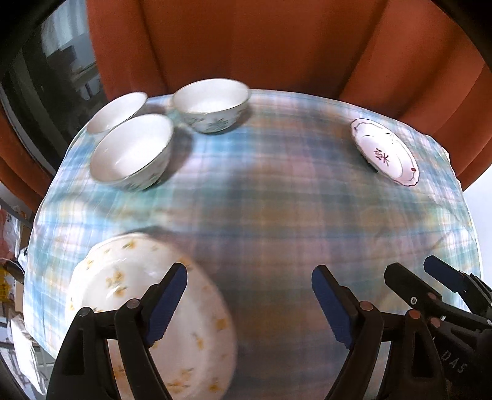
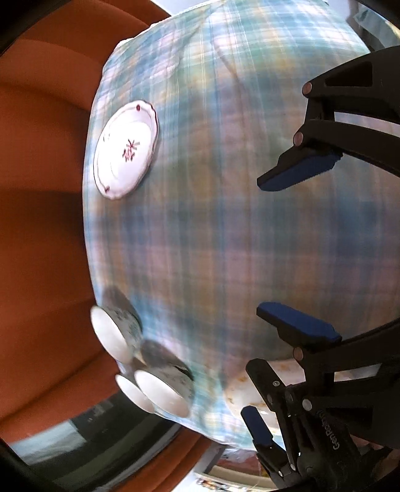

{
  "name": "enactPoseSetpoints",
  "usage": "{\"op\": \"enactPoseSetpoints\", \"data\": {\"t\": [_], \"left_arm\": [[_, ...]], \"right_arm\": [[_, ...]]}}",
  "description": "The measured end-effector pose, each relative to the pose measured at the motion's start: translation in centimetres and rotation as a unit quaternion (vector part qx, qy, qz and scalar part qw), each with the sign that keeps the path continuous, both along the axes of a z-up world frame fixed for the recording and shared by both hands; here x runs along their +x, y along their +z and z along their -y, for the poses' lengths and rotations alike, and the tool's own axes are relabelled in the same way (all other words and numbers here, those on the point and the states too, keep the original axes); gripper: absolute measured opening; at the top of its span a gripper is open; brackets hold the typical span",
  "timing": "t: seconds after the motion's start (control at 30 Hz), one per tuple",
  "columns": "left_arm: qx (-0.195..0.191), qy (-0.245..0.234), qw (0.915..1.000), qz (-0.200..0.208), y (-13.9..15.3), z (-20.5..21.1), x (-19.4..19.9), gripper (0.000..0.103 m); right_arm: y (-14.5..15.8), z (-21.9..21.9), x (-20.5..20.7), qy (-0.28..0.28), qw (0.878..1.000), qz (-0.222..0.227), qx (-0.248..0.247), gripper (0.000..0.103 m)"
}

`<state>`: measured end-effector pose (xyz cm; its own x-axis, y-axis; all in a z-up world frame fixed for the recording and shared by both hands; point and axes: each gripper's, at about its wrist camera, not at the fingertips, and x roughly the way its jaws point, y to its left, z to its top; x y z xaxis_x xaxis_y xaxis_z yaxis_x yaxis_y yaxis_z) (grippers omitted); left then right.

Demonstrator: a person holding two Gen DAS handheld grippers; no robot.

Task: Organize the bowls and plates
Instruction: 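Move the right gripper toward the small red-rimmed plate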

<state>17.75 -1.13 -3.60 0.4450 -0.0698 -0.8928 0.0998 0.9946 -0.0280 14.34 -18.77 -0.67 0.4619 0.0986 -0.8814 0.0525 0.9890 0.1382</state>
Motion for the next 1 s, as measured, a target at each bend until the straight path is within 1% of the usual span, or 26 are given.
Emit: {"op": "enactPoseSetpoints", "data": {"t": [0.17, 0.23, 0.33, 0.47, 0.57, 0.7, 0.83, 1.0], "left_arm": [[0.009, 0.0, 0.9999, 0.006, 0.7, 3.9, 1.9, 0.085], [0.019, -0.002, 0.9997, 0.015, 1.0, 5.8, 3.0, 0.085], [0.028, 0.008, 0.9993, 0.024, 1.2, 7.7, 4.6, 0.085], [0.038, 0.014, 0.9986, 0.035, 1.3, 11.1, 7.1, 0.085], [0.043, 0.014, 0.9983, 0.036, 1.1, 13.4, 8.9, 0.085], [0.038, 0.01, 0.999, 0.021, 0.4, 16.0, 11.1, 0.085], [0.047, 0.014, 0.9987, 0.014, -0.6, 18.5, 13.5, 0.085], [0.053, 0.022, 0.9982, 0.018, -1.7, 20.9, 16.5, 0.083]], "right_arm": [[0.0, 4.3, 1.8, -0.014, 1.0, 0.008, 0.017, 0.079], [0.4, 6.1, 2.7, -0.023, 1.0, 0.021, 0.003, 0.079], [0.9, 8.3, 4.4, -0.037, 0.998, 0.046, -0.018, 0.079], [1.1, 11.5, 7.0, -0.036, 0.998, 0.056, -0.002, 0.079], [1.2, 13.6, 8.7, -0.028, 0.997, 0.067, 0.001, 0.079], [0.8, 16.1, 10.9, -0.024, 0.998, 0.064, 0.002, 0.079], [0.2, 18.3, 13.1, -0.027, 0.998, 0.061, 0.006, 0.079], [-1.4, 19.9, 16.1, -0.028, 0.998, 0.048, 0.004, 0.079]]}}
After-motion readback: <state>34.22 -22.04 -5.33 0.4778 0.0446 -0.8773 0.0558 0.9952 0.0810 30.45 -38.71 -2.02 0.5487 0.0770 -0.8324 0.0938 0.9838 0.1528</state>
